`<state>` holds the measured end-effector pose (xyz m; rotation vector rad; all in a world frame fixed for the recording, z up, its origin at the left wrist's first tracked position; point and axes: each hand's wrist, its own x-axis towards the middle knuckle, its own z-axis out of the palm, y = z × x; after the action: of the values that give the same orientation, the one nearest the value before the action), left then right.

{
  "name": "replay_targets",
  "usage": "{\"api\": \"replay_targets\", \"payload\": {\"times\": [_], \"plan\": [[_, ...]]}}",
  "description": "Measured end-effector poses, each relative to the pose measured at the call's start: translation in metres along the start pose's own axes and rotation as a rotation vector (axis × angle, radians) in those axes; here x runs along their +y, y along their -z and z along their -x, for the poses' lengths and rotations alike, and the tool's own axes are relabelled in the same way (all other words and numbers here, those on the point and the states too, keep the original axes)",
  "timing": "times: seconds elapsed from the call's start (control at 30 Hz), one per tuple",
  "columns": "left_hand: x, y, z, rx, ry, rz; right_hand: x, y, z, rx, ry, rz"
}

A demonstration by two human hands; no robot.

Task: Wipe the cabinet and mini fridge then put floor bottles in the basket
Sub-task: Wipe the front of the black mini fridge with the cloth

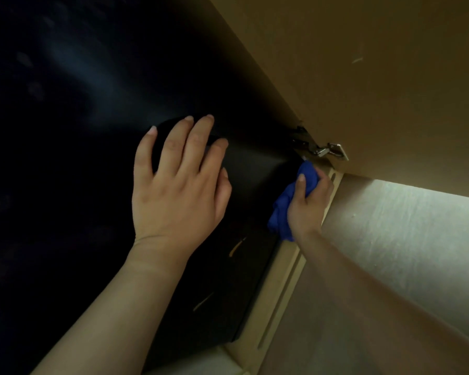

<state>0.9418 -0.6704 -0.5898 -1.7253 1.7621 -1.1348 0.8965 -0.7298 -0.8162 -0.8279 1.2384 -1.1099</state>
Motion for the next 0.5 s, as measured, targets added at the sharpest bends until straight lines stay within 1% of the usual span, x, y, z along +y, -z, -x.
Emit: {"api": "replay_targets", "payload": {"times": [0.07, 0.13, 0.27, 0.33, 0.4, 0.5], "plan": [[0.000, -0.001, 0.000, 0.008, 0.000, -0.011, -0.001, -0.001, 0.004, -0.003, -0.015, -0.022], [0.000, -0.001, 0.001, 0.017, 0.002, -0.015, -0.003, -0.001, 0.023, -0.048, -0.011, -0.044], [-0.001, 0.001, 0.000, 0.007, -0.008, 0.001, -0.007, 0.001, 0.060, -0.133, 0.078, -0.073], [-0.002, 0.004, 0.000, -0.011, -0.024, 0.042, -0.007, 0.002, 0.071, -0.159, 0.093, -0.084], [-0.005, 0.009, 0.003, -0.020, -0.024, 0.106, -0.005, 0.003, 0.079, -0.160, 0.039, -0.095], [-0.013, 0.027, 0.023, -0.031, 0.052, 0.157, -0.006, 0.001, 0.093, -0.134, -0.029, -0.098]]}}
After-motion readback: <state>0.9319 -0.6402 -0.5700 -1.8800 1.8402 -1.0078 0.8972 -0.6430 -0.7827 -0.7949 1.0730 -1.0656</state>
